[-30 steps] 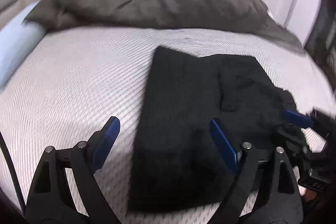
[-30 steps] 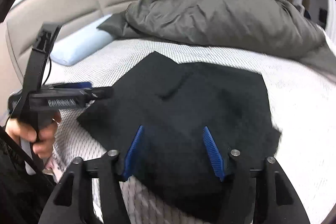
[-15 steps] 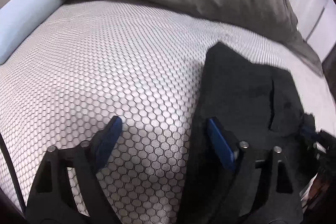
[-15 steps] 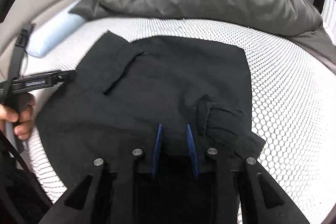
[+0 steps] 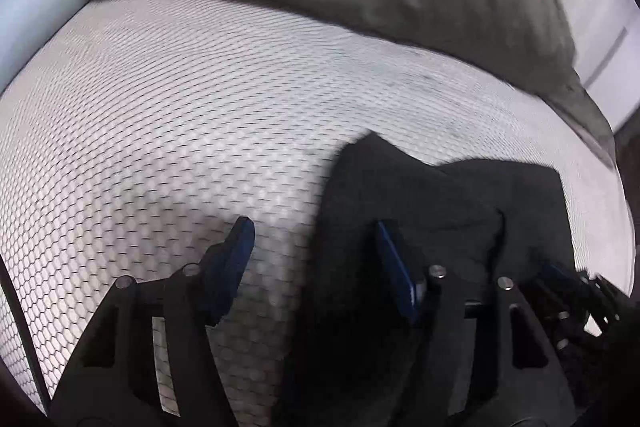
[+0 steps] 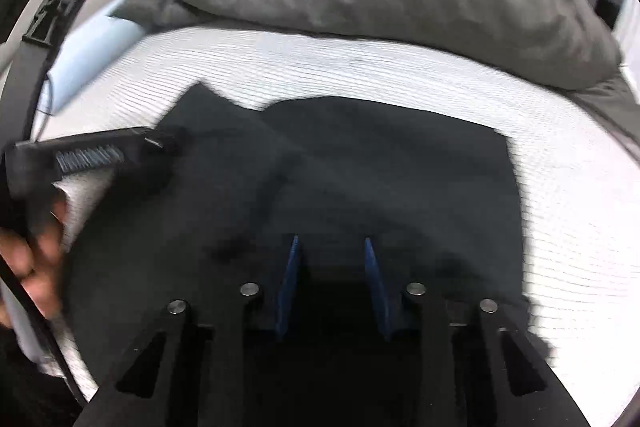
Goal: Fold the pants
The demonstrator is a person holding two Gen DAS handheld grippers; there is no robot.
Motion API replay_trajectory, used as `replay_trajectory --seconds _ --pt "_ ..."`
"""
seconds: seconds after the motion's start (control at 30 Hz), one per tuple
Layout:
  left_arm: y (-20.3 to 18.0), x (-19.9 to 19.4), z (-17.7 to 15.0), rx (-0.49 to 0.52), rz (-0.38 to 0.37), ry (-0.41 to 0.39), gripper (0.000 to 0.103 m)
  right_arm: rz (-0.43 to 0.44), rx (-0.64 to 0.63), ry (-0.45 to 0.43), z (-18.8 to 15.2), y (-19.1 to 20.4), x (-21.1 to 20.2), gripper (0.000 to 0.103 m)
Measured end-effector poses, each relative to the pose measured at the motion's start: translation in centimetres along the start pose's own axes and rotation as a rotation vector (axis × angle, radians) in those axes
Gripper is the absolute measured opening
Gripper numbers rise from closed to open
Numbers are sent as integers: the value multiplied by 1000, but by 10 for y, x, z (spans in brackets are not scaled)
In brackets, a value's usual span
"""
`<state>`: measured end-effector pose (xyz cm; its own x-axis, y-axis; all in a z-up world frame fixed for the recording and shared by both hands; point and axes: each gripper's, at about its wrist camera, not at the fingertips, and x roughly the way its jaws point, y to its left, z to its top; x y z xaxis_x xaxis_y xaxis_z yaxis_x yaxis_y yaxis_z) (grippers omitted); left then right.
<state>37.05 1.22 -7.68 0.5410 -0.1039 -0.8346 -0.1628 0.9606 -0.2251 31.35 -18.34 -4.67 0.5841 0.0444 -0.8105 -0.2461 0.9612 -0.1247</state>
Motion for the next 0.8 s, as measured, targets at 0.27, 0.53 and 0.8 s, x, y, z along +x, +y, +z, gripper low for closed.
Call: replay_trajectory --seconds 0.27,0.53,0.8 --pt "7 -33 -15 -19 24 -47 61 128 141 -107 -31 -25 -50 45" --pt "-17 -68 -99 212 -33 -58 72 182 -108 -109 -79 46 -63 70" --pt "13 -78 -106 89 53 -108 79 100 -141 -162 -113 12 -82 70"
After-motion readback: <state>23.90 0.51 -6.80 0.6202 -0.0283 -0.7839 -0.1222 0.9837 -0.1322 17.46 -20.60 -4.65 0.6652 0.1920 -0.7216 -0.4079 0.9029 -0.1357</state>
